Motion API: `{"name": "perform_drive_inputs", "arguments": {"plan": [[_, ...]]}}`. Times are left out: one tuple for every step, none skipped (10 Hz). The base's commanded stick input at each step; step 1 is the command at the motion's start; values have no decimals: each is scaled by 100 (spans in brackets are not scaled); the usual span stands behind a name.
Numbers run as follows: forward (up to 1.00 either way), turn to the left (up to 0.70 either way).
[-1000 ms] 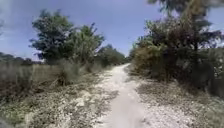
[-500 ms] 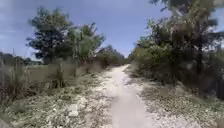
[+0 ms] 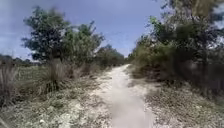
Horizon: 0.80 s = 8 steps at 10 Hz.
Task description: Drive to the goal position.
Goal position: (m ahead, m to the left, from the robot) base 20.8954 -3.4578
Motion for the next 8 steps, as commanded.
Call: {"name": "perform_drive_inputs", "arguments": {"plan": [[50, 0], [50, 0], [50, 0], [50, 0], [50, 0], [50, 0], [50, 0], [50, 0]]}}
